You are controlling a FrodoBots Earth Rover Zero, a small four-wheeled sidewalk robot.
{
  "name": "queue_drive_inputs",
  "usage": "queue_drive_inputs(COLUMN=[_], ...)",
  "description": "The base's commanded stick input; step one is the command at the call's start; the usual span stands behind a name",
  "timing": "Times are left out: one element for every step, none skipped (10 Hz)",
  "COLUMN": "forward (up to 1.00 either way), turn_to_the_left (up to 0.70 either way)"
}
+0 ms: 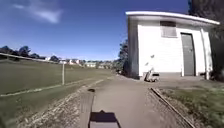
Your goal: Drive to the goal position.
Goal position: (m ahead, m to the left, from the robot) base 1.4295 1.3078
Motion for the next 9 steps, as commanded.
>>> queue_drive_inputs(forward=[0.50,0.50,0.50,0.50,0.50,0.50,0.50,0.50,0.50], turn_to_the_left=[0.00,0.00,0.00,0.00,0.00,-0.45,-0.23,-0.09,0.00])
